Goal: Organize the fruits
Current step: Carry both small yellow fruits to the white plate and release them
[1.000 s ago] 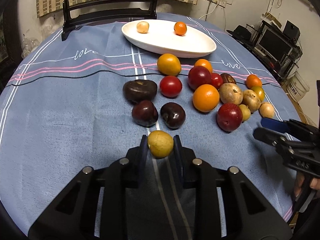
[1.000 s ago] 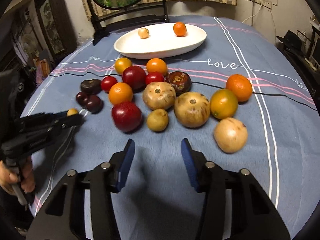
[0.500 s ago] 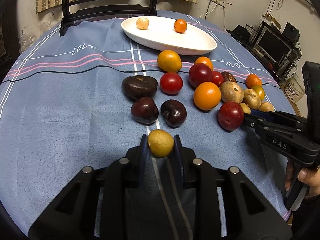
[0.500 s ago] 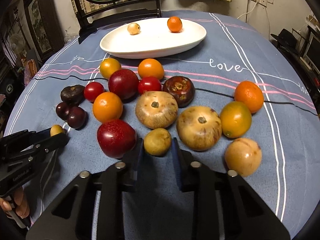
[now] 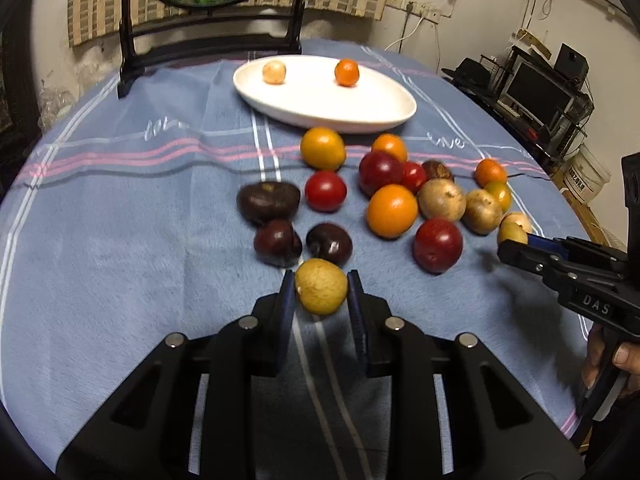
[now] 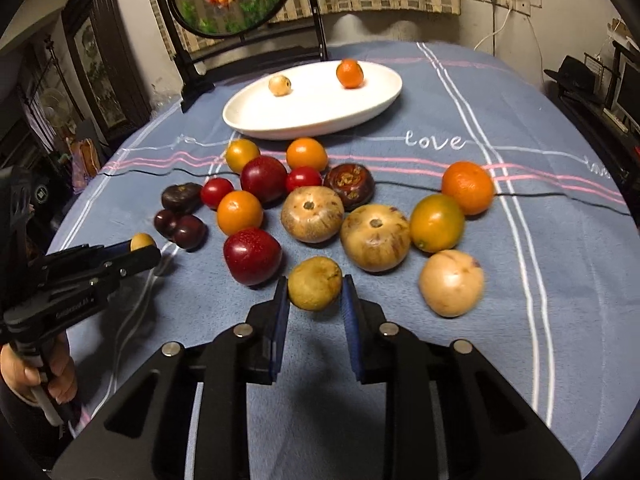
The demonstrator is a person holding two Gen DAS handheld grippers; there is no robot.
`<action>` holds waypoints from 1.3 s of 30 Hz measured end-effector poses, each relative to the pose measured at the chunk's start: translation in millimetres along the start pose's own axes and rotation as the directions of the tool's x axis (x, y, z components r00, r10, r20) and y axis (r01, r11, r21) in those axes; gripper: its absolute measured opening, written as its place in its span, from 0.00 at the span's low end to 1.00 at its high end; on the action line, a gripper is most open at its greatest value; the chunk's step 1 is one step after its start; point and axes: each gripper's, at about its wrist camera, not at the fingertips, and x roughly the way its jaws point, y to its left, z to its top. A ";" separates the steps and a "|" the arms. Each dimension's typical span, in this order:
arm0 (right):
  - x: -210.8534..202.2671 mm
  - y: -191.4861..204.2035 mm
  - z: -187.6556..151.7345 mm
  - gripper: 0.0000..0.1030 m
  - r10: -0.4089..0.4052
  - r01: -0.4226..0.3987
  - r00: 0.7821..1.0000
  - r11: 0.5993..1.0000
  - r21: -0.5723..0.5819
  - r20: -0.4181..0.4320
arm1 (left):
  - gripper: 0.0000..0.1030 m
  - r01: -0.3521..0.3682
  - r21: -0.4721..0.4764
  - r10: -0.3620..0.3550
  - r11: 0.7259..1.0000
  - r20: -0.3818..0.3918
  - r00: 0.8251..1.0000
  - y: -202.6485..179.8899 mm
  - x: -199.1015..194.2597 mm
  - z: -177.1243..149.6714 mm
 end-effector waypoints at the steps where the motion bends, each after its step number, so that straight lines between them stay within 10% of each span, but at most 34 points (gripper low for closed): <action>1: -4.6 -0.2 0.8 0.25 0.004 -0.004 1.000 1.000 -0.003 0.010 | 0.25 -0.004 0.007 0.004 1.000 0.007 1.000 -0.8 -3.4 2.8; 13: -30.4 8.5 91.1 0.25 0.003 0.020 0.988 0.989 -0.148 0.152 | 0.25 -0.030 0.139 0.016 0.990 0.095 0.995 -20.2 -23.3 103.3; 22: 90.1 1.5 195.8 0.25 -0.114 0.120 0.993 0.976 -0.180 0.043 | 0.25 -0.123 0.032 0.125 0.992 -0.076 0.989 8.5 95.3 200.4; 39: 207.7 -37.1 249.5 0.25 -0.301 0.283 0.952 0.931 -0.229 -0.047 | 0.25 -0.223 -0.018 0.218 0.975 -0.146 0.965 57.2 194.9 245.4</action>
